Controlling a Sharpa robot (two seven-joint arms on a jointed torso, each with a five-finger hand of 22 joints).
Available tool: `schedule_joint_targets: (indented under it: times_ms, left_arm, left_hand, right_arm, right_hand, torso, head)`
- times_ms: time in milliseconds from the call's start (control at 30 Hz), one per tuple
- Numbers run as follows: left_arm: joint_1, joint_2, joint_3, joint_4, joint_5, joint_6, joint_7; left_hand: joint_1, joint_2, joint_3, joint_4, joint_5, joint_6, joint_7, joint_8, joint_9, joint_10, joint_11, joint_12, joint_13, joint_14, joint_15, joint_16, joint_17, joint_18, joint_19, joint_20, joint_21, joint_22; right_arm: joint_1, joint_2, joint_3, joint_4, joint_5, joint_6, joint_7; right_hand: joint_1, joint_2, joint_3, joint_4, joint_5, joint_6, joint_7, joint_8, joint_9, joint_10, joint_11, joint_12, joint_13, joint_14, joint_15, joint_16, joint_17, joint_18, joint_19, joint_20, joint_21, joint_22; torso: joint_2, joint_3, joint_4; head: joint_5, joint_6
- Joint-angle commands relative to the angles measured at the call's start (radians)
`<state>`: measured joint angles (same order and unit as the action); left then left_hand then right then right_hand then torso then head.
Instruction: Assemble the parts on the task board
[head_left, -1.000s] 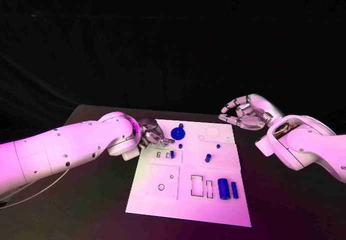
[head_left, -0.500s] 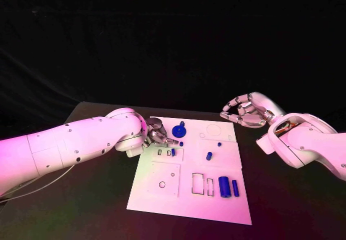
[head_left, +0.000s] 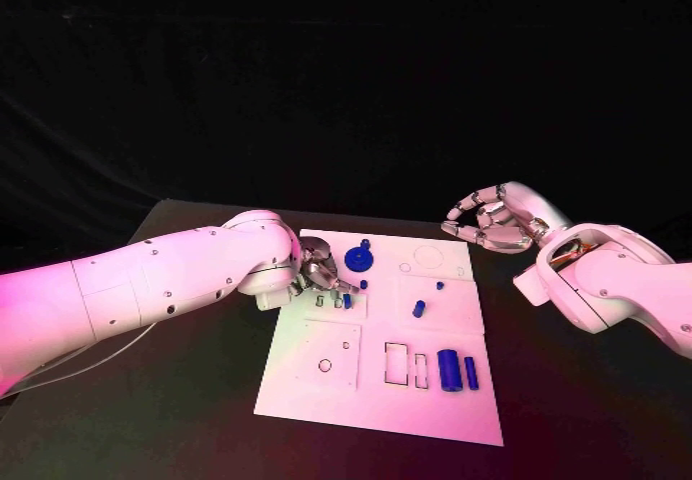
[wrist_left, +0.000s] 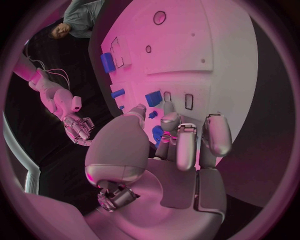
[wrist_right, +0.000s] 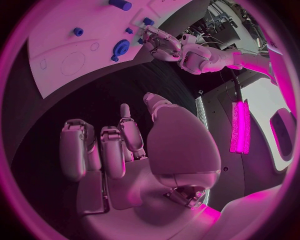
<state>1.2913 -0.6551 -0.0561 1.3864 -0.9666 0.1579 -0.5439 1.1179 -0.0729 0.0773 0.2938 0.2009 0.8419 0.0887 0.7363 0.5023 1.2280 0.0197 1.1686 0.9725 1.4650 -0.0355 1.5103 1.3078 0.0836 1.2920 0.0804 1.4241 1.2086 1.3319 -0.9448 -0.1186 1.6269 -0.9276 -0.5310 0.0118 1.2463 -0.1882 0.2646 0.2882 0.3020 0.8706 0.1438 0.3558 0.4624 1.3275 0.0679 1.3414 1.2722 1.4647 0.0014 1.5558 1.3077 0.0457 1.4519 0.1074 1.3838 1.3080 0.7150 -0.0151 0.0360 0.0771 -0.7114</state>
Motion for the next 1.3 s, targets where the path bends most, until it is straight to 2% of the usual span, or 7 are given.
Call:
schedule_joint_targets:
  times_ms: [33,167,567,1000,1300]
  left_arm:
    - [0.004,0.008,0.000,-0.005,0.012,0.033,-0.002]
    - [0.004,0.011,-0.001,-0.007,0.010,0.033,-0.002]
    - [0.004,0.020,-0.002,-0.011,0.010,0.041,0.000]
    - [0.004,0.023,-0.002,-0.016,0.010,0.039,0.003]
    - [0.004,0.024,-0.002,-0.013,0.015,0.043,0.007]
  left_hand:
    - [0.010,0.001,-0.007,0.000,0.005,-0.008,-0.002,0.006,0.002,-0.005,-0.003,0.001,0.002,0.064,-0.004,0.004,0.150,-0.005,0.005,0.000,0.006,0.001]
    - [0.012,0.003,-0.006,0.000,0.006,-0.008,-0.002,0.006,0.003,-0.005,-0.003,0.001,0.001,0.064,-0.004,0.003,0.149,-0.006,0.006,0.000,0.007,0.002]
    - [0.032,0.015,0.002,-0.001,0.010,-0.013,-0.004,0.011,0.012,-0.005,-0.004,0.004,0.004,0.065,-0.005,0.005,0.152,-0.006,0.007,0.000,0.008,0.005]
    - [0.071,0.036,0.028,-0.001,0.011,-0.018,-0.005,0.013,0.023,-0.005,-0.006,0.005,0.007,0.066,-0.006,0.006,0.155,-0.007,0.008,0.001,0.011,0.010]
    - [0.132,0.038,0.076,-0.002,0.010,-0.019,-0.009,0.010,0.033,-0.008,-0.010,0.003,0.005,0.066,-0.010,0.006,0.157,-0.007,0.006,0.002,0.012,0.012]
  right_arm:
    - [-0.001,0.003,0.000,-0.001,-0.005,-0.002,-0.003]
    - [-0.001,0.005,-0.001,-0.003,-0.005,-0.002,-0.004]
    - [-0.003,0.010,-0.002,-0.006,-0.005,-0.001,-0.005]
    - [-0.004,0.012,-0.002,-0.008,-0.005,-0.001,-0.006]
    - [-0.005,0.015,-0.002,-0.009,-0.005,-0.001,-0.006]
  right_hand:
    - [-0.004,0.003,-0.004,0.000,0.006,-0.008,-0.001,0.004,0.001,-0.004,-0.004,-0.005,-0.002,0.091,-0.007,-0.005,0.198,0.005,-0.004,-0.006,-0.005,0.118]
    - [-0.004,0.004,-0.004,0.000,0.007,-0.008,-0.001,0.004,0.002,-0.006,-0.004,-0.007,-0.004,0.091,-0.007,-0.006,0.196,0.006,-0.006,-0.006,-0.008,0.116]
    - [-0.003,0.005,-0.004,-0.001,0.010,-0.009,-0.001,0.005,0.002,-0.007,-0.004,-0.008,-0.005,0.090,-0.007,-0.007,0.192,0.007,-0.008,-0.006,-0.011,0.114]
    - [0.001,0.007,-0.004,-0.002,0.017,-0.010,-0.001,0.006,0.004,-0.007,-0.005,-0.009,-0.005,0.089,-0.008,-0.008,0.191,0.007,-0.009,-0.007,-0.014,0.112]
    - [0.004,0.009,-0.003,-0.002,0.021,-0.011,-0.001,0.007,0.005,-0.006,-0.005,-0.008,-0.004,0.089,-0.008,-0.008,0.190,0.007,-0.009,-0.007,-0.015,0.111]
  torso:
    - [-0.001,0.0004,0.0002]
    - [-0.001,0.0010,0.0014]
    - [-0.001,0.0007,-0.0008]
    - [-0.002,0.0007,0.0006]
    - [-0.002,0.0009,0.0000]
  head:
    - [0.000,-0.003]
    - [-0.001,-0.005]
    - [0.000,-0.007]
    - [-0.002,-0.010]
    - [-0.001,-0.011]
